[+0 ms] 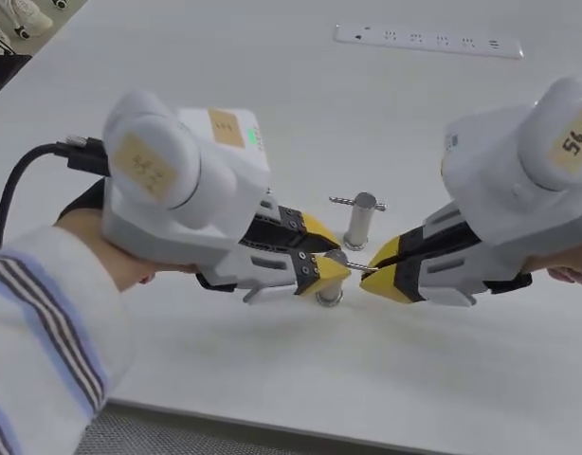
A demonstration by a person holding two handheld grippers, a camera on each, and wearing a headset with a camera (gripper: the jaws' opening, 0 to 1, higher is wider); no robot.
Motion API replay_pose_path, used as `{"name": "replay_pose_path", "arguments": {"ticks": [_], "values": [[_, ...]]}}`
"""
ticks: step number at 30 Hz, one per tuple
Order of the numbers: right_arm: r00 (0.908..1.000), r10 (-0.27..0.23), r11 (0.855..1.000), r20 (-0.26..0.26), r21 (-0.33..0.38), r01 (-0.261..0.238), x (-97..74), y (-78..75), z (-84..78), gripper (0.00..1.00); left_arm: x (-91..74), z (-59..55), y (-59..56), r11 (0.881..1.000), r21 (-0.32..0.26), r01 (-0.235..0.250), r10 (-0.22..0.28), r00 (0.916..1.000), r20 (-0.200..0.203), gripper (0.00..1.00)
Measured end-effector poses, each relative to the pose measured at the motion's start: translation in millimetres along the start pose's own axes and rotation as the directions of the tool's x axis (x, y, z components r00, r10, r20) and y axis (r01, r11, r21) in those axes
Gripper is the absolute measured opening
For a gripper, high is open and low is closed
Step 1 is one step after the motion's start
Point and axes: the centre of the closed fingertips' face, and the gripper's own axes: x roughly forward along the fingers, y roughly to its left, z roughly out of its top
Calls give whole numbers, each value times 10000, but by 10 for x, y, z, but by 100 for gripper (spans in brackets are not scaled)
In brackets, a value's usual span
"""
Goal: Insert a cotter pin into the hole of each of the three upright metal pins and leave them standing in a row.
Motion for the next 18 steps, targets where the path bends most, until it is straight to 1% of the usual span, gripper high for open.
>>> {"name": "replay_pose_path", "arguments": {"ticks": [4,5,6,7,8,10,12,14,16,18], "values": [[9998,-34,10000,171,-91,36,26,9,47,0,-1,2,-4,10000,24,8,-8,10000,-12,9],[9996,-86,9992,284,-390,97,45,4,74,0,-4,3,-5,10000,-9,19,-19,10000,-10,9],[9984,-154,9948,537,-992,207,59,-6,115,0,-3,3,-6,10000,-24,26,-26,10000,-11,9],[9979,-187,9919,618,-1244,263,68,-2,136,0,-4,3,-7,10000,-9,35,-35,10000,-20,9],[9985,-234,9925,492,-1191,291,67,19,111,0,-6,4,-6,10000,7,33,-33,10000,-19,9],[9979,-201,9911,609,-1303,279,56,0,110,0,-6,4,-9,10000,-22,37,-37,10000,-14,9],[9958,-214,9914,890,-1268,326,36,0,136,6,-7,5,-11,10000,-43,39,-39,10000,-18,9],[9950,-192,9910,978,-1298,319,19,8,135,14,-10,5,-13,10000,-73,37,-37,10000,-18,9],[9949,-222,9902,981,-1348,353,-1,17,123,14,-12,4,-15,10000,-77,33,-34,10000,-18,9],[9941,-375,9892,1017,-1370,513,-29,0,108,9,-14,4,-16,10000,-85,32,-32,10000,-22,9]]}}
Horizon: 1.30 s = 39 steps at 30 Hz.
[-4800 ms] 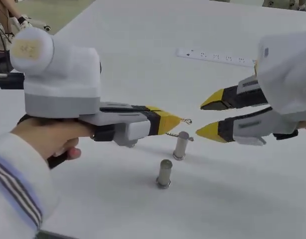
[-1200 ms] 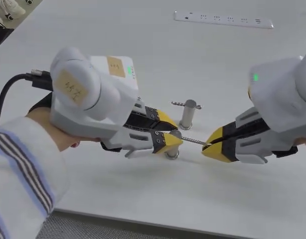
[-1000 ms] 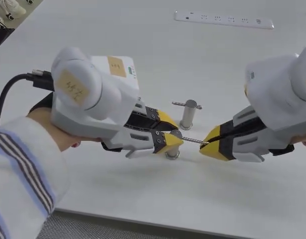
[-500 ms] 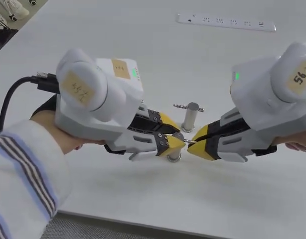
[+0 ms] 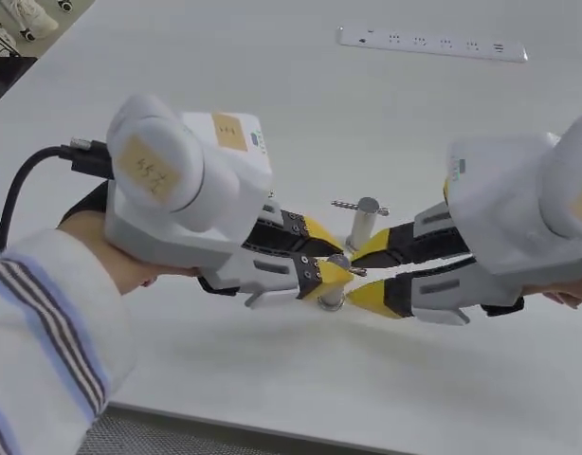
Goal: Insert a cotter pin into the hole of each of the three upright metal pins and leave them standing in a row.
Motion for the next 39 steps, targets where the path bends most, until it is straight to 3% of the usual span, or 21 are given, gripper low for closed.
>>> {"name": "replay_pose_path", "arguments": {"ticks": [4,10,22,25,39], "values": [[9987,-186,9996,480,219,176,-57,-16,26,7,-1,0,-4,10000,-1,0,0,10000,-2,9],[9989,-221,9995,405,232,212,-86,-18,-2,0,-1,2,-11,10000,1,3,-3,10000,3,9],[9986,-200,9996,491,189,191,-62,-9,24,0,2,-5,-5,10000,8,-7,7,10000,-20,9],[9988,-300,9993,376,237,291,-56,-15,14,0,2,-12,-1,9996,-284,-2,2,10000,-25,9],[9973,-503,9986,539,-106,510,-112,4,50,0,9,1,5,9998,25,-217,217,9997,124,10]]}}
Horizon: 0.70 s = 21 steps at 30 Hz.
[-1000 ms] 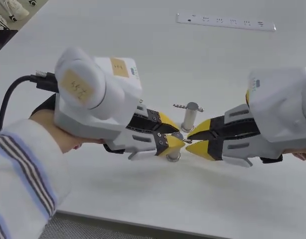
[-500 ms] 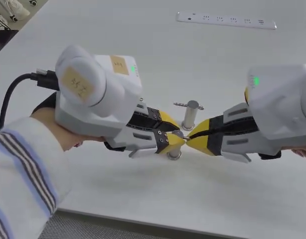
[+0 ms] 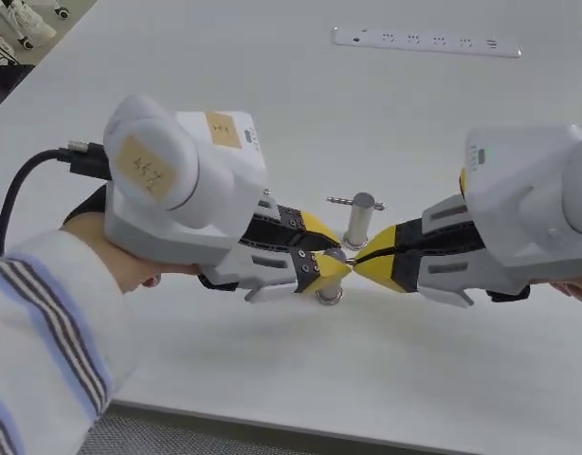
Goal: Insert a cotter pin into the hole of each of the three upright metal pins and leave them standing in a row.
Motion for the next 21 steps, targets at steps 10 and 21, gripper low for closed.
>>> {"name": "replay_pose_path", "arguments": {"ticks": [10,21], "values": [[9951,-355,9961,925,835,278,-17,-28,5,18,-337,123,67,9875,-1491,-507,767,9817,1742,45],[9762,17,9825,2171,1814,-421,116,64,42,26,-576,-114,-22,9661,-2384,-988,1427,9743,1743,84]]}}
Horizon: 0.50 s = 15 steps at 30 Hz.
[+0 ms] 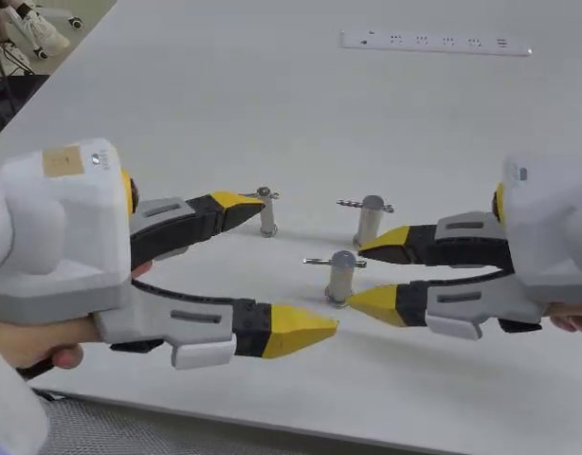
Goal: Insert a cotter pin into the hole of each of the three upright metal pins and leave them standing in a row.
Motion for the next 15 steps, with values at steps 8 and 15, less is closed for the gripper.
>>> {"name": "replay_pose_path", "arguments": {"ticks": [8,15], "values": [[9974,268,9985,671,453,-299,134,2,-40,27,-82,-106,102,9958,-367,-834,826,9963,-246,99],[9929,380,9974,1123,570,-446,233,4,-62,23,-141,-156,73,9940,-476,-987,966,9943,-460,99]]}}
